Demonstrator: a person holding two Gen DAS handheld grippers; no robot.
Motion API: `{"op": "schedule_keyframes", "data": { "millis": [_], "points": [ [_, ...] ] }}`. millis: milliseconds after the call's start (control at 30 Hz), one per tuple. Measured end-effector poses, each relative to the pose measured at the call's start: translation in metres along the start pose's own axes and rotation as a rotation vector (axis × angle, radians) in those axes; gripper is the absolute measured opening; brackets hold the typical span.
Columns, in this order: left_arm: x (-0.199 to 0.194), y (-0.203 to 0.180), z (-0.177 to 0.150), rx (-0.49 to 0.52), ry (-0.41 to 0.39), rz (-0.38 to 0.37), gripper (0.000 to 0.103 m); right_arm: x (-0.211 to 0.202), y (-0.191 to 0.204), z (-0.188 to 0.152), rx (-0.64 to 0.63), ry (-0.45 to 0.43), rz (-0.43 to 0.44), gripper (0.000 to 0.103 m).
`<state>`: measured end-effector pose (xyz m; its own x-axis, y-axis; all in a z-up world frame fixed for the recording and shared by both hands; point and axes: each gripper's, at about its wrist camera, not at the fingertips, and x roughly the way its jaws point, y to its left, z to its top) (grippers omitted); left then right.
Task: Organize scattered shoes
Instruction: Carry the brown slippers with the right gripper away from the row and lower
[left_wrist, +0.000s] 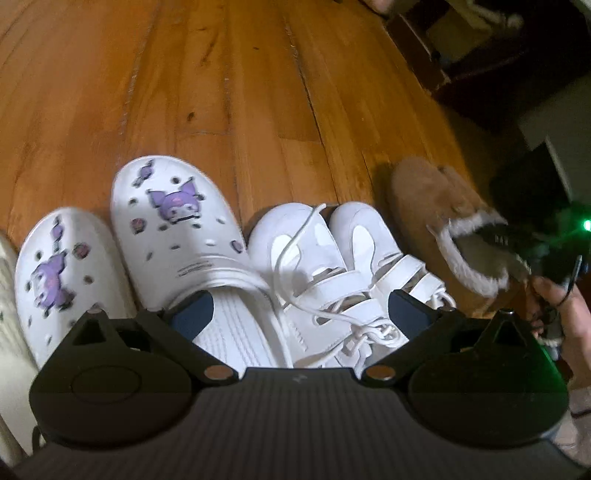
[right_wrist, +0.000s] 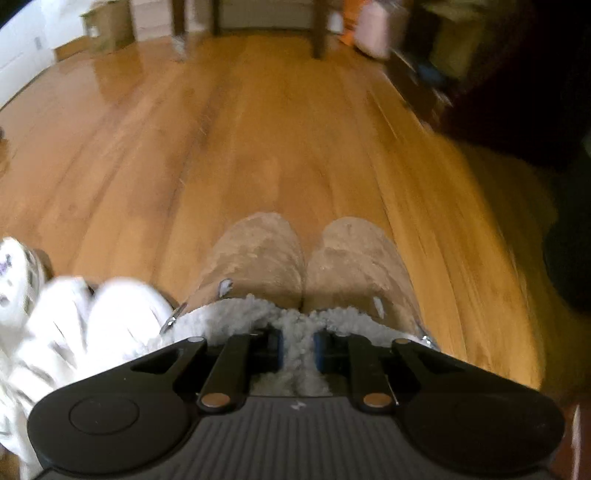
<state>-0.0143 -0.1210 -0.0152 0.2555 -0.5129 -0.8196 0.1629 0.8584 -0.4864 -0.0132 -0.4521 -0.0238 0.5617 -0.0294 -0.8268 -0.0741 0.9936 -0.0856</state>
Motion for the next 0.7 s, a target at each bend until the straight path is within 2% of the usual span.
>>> {"op": "schedule_keyframes", "data": {
  "millis": [67, 133, 267, 333, 467, 600, 667, 700],
  "points": [
    [-0.014, 0.008, 0.002, -0.007, -0.012, -0.001, 0.103, -0.008, 0.027, 0.038, -0.104, -0.041, 0.028, 0.015],
    [-0.039, 0.020, 0.007, 0.006, -0.067, 0.041, 0.103, -0.012, 0.053, 0.071, -0.180, -0.069, 0.049, 0.015],
    [-0.065, 0.060, 0.007, 0.050, -0.209, -0.004, 0.103, -0.007, 0.124, 0.127, -0.375, -0.114, 0.094, 0.015],
    [-0.066, 0.094, -0.001, 0.000, -0.214, -0.028, 0.103, -0.004, 0.160, 0.146, -0.456, -0.135, 0.123, 0.014],
    [-0.070, 0.130, -0.010, -0.076, -0.252, 0.014, 0.103, 0.001, 0.228, 0.171, -0.621, -0.182, 0.178, 0.014],
    [-0.078, 0.144, -0.012, -0.130, -0.331, -0.072, 0.103, 0.008, 0.287, 0.184, -0.815, -0.186, 0.204, 0.014],
    [-0.085, 0.138, -0.017, -0.085, -0.404, -0.096, 0.103, 0.003, 0.313, 0.182, -0.954, -0.177, 0.233, 0.014],
    [-0.086, 0.134, -0.019, -0.052, -0.415, -0.092, 0.103, 0.002, 0.322, 0.185, -1.024, -0.174, 0.254, 0.014]
  ]
}}
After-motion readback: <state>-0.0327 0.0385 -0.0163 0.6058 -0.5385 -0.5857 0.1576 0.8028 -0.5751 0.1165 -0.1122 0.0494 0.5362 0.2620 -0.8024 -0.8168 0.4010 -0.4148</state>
